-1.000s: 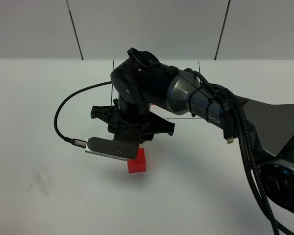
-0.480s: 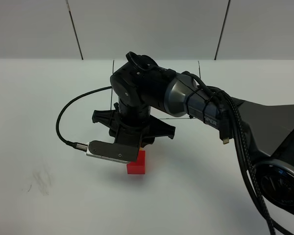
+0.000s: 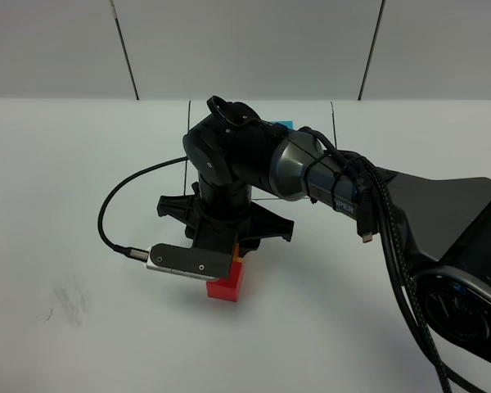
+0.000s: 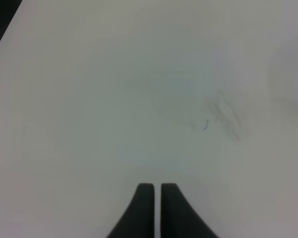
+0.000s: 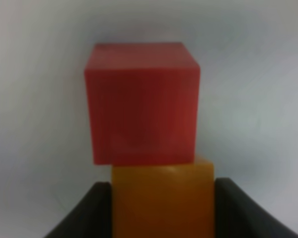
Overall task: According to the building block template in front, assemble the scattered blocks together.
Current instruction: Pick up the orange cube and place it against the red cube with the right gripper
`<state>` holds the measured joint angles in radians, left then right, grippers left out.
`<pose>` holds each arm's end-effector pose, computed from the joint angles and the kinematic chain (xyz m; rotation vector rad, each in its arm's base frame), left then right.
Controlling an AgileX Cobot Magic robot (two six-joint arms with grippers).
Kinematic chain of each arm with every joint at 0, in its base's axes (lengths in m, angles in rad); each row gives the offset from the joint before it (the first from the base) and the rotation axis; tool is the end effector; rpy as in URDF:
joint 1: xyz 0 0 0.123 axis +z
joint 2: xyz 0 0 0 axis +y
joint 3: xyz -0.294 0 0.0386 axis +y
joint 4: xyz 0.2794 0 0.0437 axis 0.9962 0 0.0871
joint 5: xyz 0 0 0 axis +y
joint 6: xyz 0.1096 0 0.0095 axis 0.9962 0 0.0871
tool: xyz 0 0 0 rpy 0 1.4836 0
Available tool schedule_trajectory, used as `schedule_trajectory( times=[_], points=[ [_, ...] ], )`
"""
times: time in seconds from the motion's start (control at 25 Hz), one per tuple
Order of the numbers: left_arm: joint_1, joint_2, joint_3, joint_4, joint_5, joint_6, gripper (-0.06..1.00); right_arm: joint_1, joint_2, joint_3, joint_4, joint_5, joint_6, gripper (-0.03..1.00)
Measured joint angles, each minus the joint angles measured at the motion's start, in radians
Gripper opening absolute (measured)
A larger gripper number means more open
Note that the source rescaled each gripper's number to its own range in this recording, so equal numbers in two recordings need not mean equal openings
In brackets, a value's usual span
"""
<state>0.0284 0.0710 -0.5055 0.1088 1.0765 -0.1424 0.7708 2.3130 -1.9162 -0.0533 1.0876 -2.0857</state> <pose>0.0374 0.0116 0.2821 -0.1827 2.1131 0.0647 0.3772 0.3591 0.1377 -3.0000 0.3990 -0.2201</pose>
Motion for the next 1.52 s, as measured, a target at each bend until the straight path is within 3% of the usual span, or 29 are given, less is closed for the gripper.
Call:
schedule_trajectory(
  times=[1.52],
  points=[
    [0.0, 0.0, 0.0, 0.0, 0.0, 0.0, 0.01, 0.0, 0.0, 0.0, 0.031, 0.059, 0.0, 0.48]
  ],
)
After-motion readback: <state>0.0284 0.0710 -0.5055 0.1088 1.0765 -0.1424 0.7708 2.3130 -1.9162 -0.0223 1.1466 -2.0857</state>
